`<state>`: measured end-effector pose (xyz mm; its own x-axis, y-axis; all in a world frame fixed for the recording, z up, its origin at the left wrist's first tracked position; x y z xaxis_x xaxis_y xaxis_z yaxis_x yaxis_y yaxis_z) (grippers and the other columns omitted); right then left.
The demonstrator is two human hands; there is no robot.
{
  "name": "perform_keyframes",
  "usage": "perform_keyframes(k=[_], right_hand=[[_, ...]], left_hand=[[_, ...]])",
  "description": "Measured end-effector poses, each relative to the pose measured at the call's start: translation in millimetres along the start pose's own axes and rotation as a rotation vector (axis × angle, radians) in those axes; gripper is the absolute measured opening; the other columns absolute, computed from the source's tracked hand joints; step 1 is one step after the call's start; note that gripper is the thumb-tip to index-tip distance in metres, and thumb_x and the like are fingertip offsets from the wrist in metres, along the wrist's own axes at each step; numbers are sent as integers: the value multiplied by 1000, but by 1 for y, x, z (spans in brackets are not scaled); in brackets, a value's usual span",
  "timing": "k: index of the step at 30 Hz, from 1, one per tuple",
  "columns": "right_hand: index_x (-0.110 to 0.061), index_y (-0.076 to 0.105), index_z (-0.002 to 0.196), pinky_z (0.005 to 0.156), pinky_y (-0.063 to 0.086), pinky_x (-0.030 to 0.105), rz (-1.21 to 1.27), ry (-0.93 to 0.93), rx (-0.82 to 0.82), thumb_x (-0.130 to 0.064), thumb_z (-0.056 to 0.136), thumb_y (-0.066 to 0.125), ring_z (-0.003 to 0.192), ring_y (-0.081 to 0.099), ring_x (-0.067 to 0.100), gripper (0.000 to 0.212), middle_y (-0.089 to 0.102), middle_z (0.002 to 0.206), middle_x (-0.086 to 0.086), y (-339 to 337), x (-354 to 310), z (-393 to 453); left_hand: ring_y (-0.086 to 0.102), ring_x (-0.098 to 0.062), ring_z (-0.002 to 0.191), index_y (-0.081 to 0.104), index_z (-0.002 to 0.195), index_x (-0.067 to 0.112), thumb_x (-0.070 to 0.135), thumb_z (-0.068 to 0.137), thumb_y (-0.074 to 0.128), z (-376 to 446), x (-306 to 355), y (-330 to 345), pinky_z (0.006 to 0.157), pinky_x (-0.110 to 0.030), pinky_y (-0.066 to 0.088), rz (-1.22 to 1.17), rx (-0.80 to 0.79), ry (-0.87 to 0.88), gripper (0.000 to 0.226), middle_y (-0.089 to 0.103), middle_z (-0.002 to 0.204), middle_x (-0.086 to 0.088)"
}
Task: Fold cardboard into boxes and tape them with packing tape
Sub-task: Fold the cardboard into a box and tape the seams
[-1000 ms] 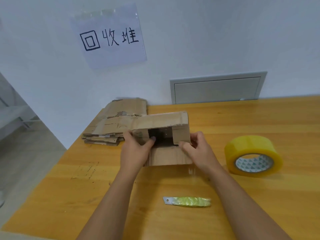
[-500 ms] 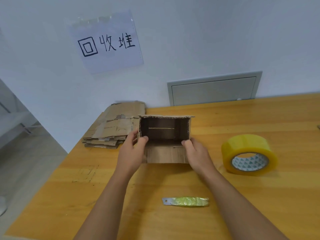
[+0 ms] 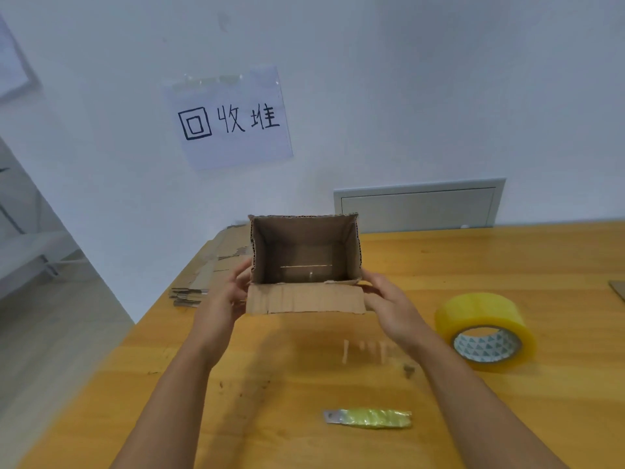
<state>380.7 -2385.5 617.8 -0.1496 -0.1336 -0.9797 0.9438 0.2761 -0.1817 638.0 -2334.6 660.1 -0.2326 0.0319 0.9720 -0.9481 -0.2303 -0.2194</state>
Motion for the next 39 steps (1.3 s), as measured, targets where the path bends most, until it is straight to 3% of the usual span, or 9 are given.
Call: perform_keyframes(k=[3, 7, 10, 14, 22, 26, 33, 36, 39], right_hand=[[-36, 45, 132, 87, 46, 18, -186, -129, 32, -18, 96, 62, 120, 52, 2, 44, 52, 130, -11, -18, -32, -2], [-35, 52, 116, 76, 43, 12, -299, -174, 101, -55, 85, 58, 101, 55, -5, 37, 55, 107, -26, -49, -77, -12], [-33, 60, 117, 91, 52, 35, -306, -164, 197, -68, 82, 45, 104, 61, 10, 52, 63, 105, -19, -78, -92, -16], [-25, 64, 119, 97, 51, 49, -355, -164, 318, -87, 71, 38, 107, 62, 15, 83, 67, 111, -6, -129, -100, -15], [-29, 41, 111, 98, 50, 49, -239, -68, 556, -70, 92, 39, 109, 58, 17, 45, 53, 112, -12, -253, -63, -3], [-12, 42, 103, 74, 45, 31, -299, -23, 574, -45, 101, 47, 95, 53, 18, 34, 54, 101, 1, -293, -21, -4], [-32, 59, 120, 101, 27, 22, -443, 72, 500, -37, 93, 63, 117, 39, 7, 28, 36, 139, -3, -366, 60, 25], [-35, 52, 130, 109, 31, 29, -476, 91, 496, -36, 92, 66, 127, 35, 14, 41, 29, 145, -1, -388, 79, 43], [-36, 42, 140, 112, 32, 31, -503, 115, 479, -31, 91, 68, 130, 32, 15, 56, 21, 148, 0, -404, 98, 59]], left_hand=[[64, 3, 95, 52, 139, 32, -7, 93, 40, -3, 13, 1, 70, -15, 49, 35, -48, 49, 62, 64, 128, 17], [57, 0, 114, 51, 137, 40, 30, 97, 61, -5, 39, 22, 81, -20, 46, 43, -67, 121, 42, 58, 123, 26], [60, -11, 113, 56, 125, 39, 61, 83, 62, 2, 59, 46, 85, -29, 47, 28, -62, 144, 48, 61, 127, 12], [61, -9, 110, 57, 122, 32, 61, 89, 58, 19, 88, 94, 91, -32, 51, 52, -79, 242, 44, 63, 125, 8], [63, -11, 106, 57, 128, 29, 73, 87, 45, 71, 117, 228, 96, -44, 53, 150, -188, 319, 61, 63, 121, 10], [62, -15, 108, 55, 118, 28, 64, 93, 44, 97, 100, 307, 98, -47, 51, 186, -285, 279, 45, 63, 119, 7], [56, -18, 110, 56, 102, 23, 33, 102, 47, 139, 57, 414, 95, -38, 44, 274, -627, 243, 13, 61, 112, 6], [31, -16, 143, 51, 133, 45, 35, 100, 48, 155, 41, 446, 112, -41, 32, 437, -761, 302, 35, 31, 158, 8], [10, -16, 151, 22, 151, 52, 44, 100, 47, 169, 26, 474, 118, -40, 22, 639, -837, 352, 57, -18, 163, 16]])
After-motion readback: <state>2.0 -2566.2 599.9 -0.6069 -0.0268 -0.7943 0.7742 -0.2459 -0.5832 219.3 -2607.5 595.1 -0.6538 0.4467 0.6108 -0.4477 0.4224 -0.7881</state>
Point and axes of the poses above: each hand's wrist, its own z-axis towards the middle knuckle, its own y-axis out of the palm, x = y × z, the point moved 5 cm from there along z, towards the middle knuckle
